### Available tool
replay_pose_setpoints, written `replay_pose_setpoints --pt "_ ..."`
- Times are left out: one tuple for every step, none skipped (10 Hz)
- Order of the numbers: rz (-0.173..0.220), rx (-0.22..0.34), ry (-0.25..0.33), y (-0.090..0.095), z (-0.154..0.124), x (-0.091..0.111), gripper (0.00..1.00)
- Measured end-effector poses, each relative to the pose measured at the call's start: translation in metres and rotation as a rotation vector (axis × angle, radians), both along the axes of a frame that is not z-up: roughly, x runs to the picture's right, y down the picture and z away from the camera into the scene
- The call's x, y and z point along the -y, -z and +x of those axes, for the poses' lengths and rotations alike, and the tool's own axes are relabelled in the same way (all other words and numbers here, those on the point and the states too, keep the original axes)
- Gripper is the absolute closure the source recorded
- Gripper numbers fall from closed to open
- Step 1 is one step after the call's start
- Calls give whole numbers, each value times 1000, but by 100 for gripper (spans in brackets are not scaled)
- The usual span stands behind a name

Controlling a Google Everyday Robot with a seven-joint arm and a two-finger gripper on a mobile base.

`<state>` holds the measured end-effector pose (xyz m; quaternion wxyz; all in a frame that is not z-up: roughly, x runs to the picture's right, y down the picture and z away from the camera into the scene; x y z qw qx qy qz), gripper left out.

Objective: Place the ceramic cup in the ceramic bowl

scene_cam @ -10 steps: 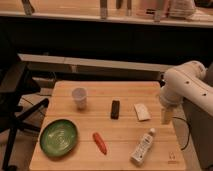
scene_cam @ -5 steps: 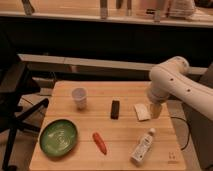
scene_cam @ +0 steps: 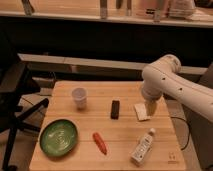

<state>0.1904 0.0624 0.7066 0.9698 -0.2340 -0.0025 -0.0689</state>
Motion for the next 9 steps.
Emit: replay_pose_setpoints --pt "4 10 13 -2 -13 2 20" --pt "12 29 37 -4 -34 5 20" --pt "20 43 55 -6 -45 7 20" --pt "29 63 77 -8 -51 8 20" --pt "36 81 99 -10 -55 9 20" --pt "46 92 112 -11 -60 11 20" --pt "58 99 119 -14 -63 13 20" --pt "70 110 129 -17 -71 16 20" --pt "78 116 136 -20 -78 19 20"
